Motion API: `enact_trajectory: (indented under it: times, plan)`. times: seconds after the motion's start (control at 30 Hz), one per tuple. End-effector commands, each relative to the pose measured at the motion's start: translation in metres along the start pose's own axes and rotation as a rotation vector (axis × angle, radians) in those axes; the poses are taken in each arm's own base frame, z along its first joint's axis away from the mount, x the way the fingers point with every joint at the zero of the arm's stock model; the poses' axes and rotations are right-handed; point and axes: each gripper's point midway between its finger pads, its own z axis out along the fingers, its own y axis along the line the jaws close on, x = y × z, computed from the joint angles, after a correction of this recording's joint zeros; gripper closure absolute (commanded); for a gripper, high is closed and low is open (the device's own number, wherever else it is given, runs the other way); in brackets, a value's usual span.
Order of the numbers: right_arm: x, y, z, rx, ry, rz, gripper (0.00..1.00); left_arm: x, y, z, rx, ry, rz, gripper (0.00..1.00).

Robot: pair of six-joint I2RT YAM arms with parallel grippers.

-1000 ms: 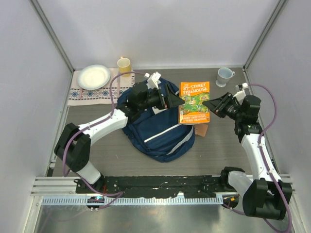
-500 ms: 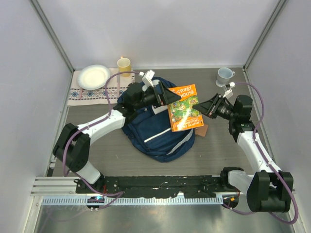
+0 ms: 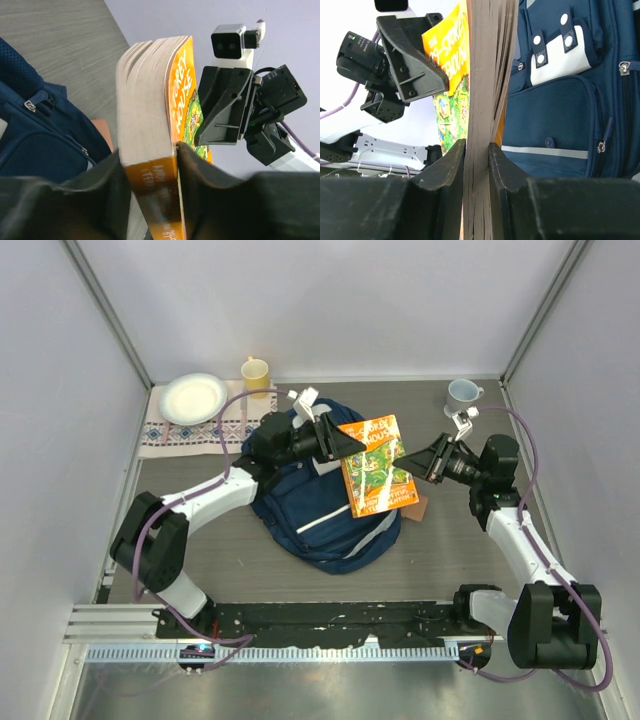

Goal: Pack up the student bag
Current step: Pick up the book from the center of the board.

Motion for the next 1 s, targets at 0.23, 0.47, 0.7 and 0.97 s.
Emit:
enact_trajectory:
  times: [0.23,0.47,0.7,0.97]
  plan:
    - [-0.044,-0.053,-0.021,0.483,-0.167,-0.090,0.34,-0.021,-0.012,-0.020,-0.023,-0.086,0.078,1.00]
    - [-0.019,-0.038,-0.031,0.434,-0.182,-0.029,0.19,-0.074,-0.008,-0.074,-0.144,-0.322,0.082,1.00]
    - [0.017,-0.008,-0.013,0.201,-0.175,0.138,0.16,-0.106,-0.031,-0.095,-0.058,-0.488,0.037,1.00]
    - [0.022,0.042,0.017,-0.020,-0.229,0.203,0.15,-0.111,-0.050,-0.088,0.122,-0.518,-0.052,1.00]
